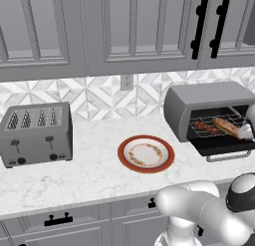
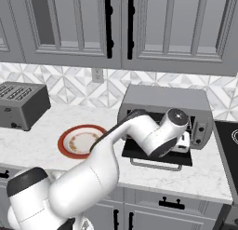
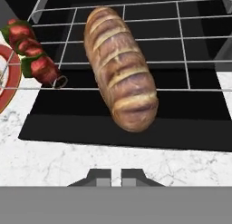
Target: Pick up the kebab skewer and baguette bread, and place them inside the toaster oven. Close the toaster oven door and start by setting the timer.
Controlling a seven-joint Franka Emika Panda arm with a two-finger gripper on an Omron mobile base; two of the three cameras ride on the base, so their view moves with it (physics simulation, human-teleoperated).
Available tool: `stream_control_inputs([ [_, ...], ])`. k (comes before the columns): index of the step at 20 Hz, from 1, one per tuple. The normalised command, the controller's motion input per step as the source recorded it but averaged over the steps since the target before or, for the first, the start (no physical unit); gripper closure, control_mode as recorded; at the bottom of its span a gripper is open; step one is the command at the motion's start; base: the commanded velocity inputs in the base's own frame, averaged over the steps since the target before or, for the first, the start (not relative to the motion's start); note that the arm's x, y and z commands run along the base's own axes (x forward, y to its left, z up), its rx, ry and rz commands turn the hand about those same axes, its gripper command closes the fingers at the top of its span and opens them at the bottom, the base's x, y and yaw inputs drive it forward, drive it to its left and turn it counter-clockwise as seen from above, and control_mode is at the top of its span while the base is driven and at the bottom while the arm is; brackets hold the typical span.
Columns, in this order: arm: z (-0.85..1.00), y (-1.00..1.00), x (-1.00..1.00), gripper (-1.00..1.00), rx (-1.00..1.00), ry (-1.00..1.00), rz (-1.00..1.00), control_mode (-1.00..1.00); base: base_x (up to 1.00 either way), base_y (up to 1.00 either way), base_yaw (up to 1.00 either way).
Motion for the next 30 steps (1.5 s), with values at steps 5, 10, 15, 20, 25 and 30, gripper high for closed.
stream_control_inputs([
  [5,0.0,0.0,-0.2,-1.0,-0.01,0.06,-0.05,-1.0,0.0,0.0,0.0],
  [10,0.0,0.28,0.11,-1.0,0.0,0.06,-0.01,-1.0,0.0,0.0,0.0],
  [15,-0.05,0.25,0.01,-1.0,0.0,0.11,0.0,-1.0,0.0,0.0,0.0],
  [20,-0.15,0.07,0.0,-1.0,0.0,0.08,0.0,-1.0,0.0,0.0,0.0],
  [25,-0.11,0.14,0.09,-1.0,0.0,0.0,0.0,-1.0,0.0,0.0,0.0],
  [30,-0.06,0.13,0.13,-1.0,0.0,0.0,0.0,-1.0,0.0,0.0,0.0],
])
